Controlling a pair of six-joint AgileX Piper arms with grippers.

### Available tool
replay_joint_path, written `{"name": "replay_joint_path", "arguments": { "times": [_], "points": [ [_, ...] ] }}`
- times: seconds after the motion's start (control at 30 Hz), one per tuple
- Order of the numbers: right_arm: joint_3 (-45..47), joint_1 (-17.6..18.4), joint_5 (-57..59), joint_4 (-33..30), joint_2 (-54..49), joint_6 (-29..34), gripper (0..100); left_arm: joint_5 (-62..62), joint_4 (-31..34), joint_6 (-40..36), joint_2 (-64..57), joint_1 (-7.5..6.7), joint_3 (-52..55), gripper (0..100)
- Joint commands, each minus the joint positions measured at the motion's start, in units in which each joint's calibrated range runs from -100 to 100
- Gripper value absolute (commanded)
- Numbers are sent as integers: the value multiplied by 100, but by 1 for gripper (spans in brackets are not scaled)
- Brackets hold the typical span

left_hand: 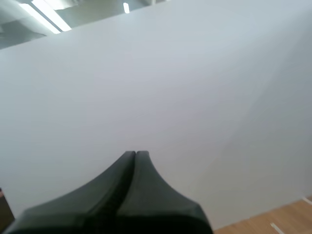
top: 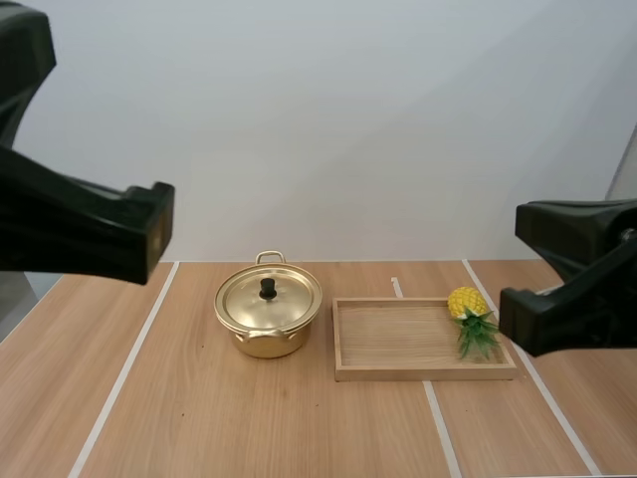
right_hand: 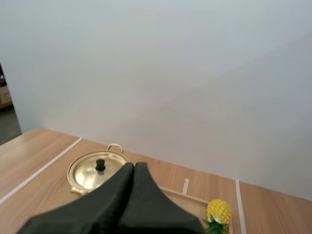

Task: Open the pot, put the grape inside, and close it

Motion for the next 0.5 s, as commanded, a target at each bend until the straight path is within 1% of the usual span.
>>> {"name": "replay_joint_path", "arguments": {
  "times": [0.0,0.1,0.17,0.27,0.4,0.47],
  "points": [
    [37,-294,-1038,-71,-32,309,0,-1202,869,-1063,-299,-3,748,0],
    [209,-452,-1878,-71,-32,393,0,-1675,1392,-1678,-341,-3,1367,0],
    [422,-500,-2470,-71,-32,450,0,-2054,1576,-1930,-341,-3,1786,0],
    [824,-516,-3253,-71,-32,460,0,-2675,1588,-2041,-341,-3,2365,0],
    [1322,-516,-3832,-227,-32,460,0,-3270,1588,-2195,-341,-3,2894,0],
    [1557,-516,-4017,-333,-32,471,0,-3334,1588,-2264,-341,-3,3093,0]
  ]
}}
